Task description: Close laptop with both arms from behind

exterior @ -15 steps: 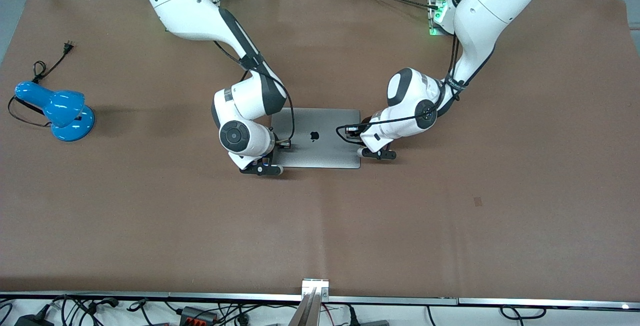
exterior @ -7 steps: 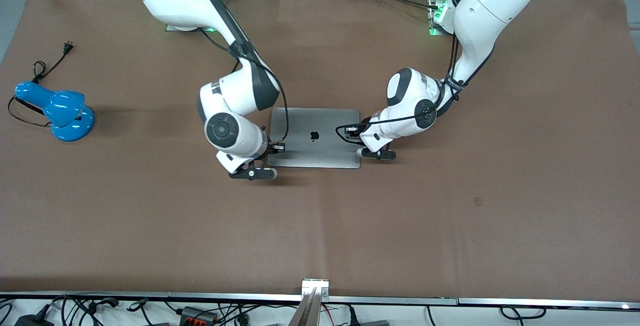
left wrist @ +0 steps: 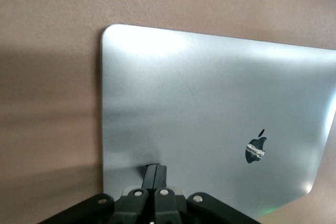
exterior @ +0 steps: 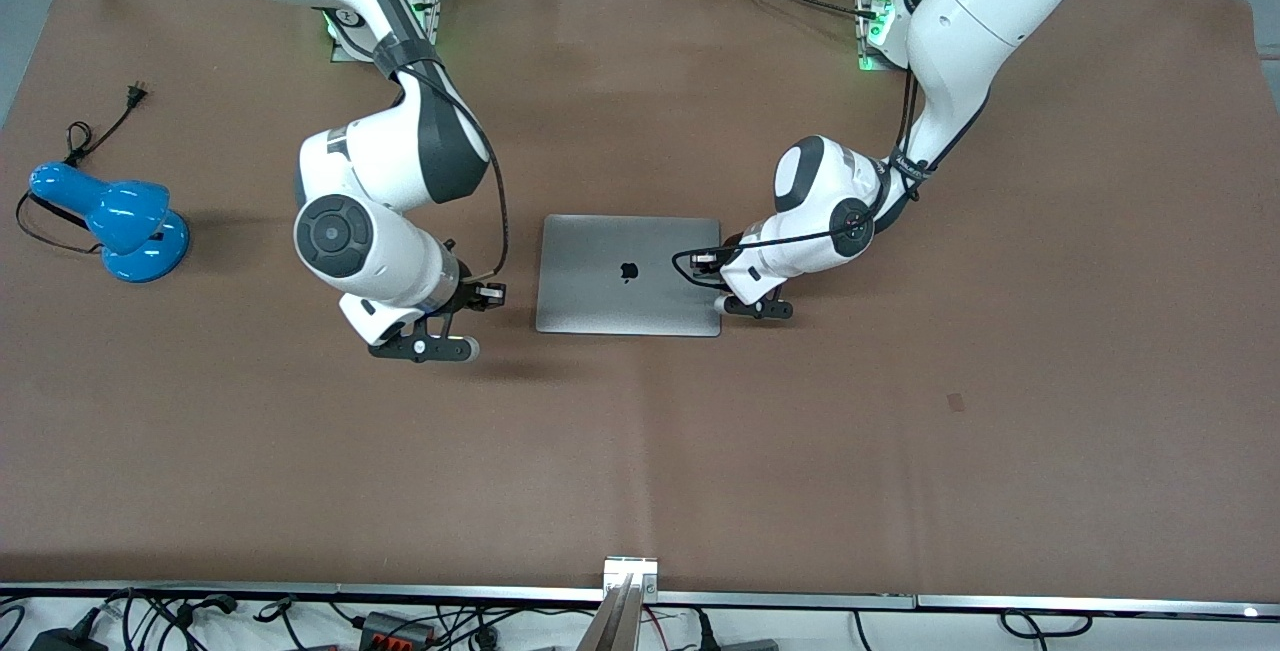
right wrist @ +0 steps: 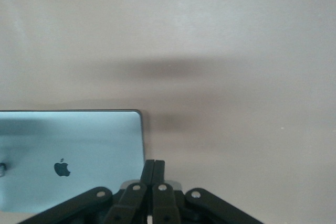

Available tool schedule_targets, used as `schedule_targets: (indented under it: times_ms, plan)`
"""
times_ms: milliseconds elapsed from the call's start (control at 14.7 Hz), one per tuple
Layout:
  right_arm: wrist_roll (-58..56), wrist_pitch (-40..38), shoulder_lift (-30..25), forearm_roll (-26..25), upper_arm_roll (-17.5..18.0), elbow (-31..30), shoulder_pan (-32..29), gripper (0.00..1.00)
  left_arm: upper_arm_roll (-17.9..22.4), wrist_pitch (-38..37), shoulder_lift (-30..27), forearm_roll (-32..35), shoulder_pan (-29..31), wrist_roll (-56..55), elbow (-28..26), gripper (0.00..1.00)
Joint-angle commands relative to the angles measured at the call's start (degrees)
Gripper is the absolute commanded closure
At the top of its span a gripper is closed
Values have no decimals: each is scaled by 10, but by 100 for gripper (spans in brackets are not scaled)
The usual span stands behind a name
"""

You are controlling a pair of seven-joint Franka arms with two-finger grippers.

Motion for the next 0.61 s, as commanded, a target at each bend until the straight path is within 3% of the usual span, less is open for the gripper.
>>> schedule_targets:
  times_ms: [0,204,545]
  plan:
    - [-8,-17,-14,-9,-2,-10,2,100,28,-11,-12,19,-5,-4,-9,100]
    - [-9,-41,-23,-10,-18,-10,2,100,32,-35,-35,21,-5,-5,-10,100]
    - [-15,-59,-35,-10,-32,-9,0,100,48,-146,-104,21,-5,-6,-10,100]
